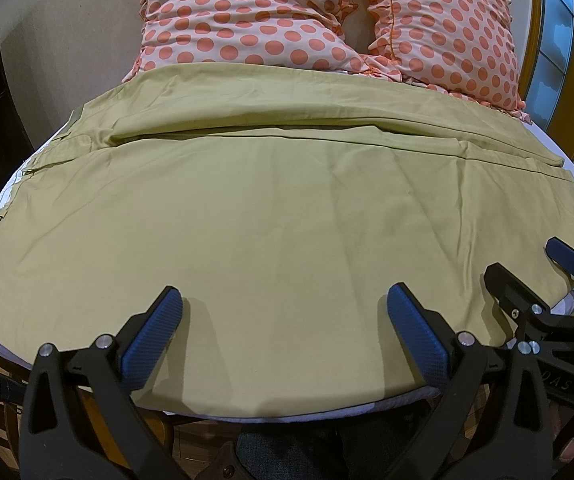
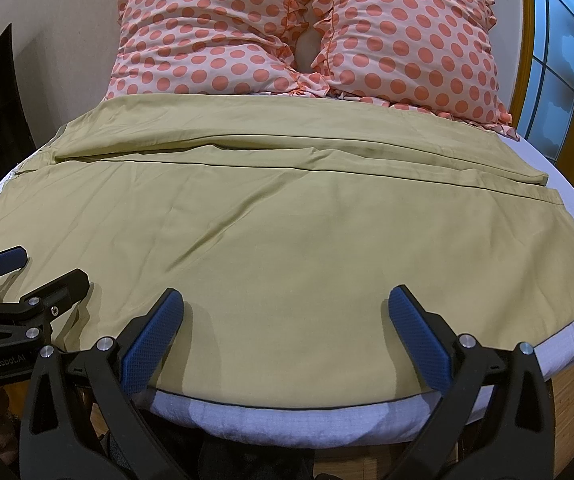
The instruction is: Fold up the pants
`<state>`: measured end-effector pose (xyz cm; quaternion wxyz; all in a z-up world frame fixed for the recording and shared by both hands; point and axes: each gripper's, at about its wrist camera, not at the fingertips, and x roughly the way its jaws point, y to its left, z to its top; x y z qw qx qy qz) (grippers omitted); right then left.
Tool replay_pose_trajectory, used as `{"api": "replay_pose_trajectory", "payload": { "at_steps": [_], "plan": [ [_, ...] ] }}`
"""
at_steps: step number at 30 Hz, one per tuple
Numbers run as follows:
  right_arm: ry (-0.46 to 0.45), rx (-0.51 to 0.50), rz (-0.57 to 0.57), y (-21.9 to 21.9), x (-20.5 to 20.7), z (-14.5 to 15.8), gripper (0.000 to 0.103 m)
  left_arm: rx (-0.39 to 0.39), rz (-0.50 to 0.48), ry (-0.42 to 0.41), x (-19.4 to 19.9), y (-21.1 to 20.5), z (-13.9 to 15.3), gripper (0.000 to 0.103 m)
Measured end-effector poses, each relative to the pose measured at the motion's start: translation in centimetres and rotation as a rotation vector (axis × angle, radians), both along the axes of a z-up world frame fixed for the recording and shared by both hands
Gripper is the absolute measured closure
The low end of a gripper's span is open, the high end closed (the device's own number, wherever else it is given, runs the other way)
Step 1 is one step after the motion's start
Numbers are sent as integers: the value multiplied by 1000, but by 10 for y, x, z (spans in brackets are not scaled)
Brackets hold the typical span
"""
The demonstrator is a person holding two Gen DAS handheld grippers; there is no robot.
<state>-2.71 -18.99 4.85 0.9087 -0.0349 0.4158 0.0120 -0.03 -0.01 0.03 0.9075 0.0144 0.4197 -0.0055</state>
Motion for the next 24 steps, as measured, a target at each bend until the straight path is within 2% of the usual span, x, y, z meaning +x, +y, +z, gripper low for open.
{"api": "replay_pose_trajectory", "payload": {
  "at_steps": [24],
  "plan": [
    [-24, 2, 1, 0, -2, 0, 1, 0, 0, -7, 2, -1, 1, 2]
  ]
}}
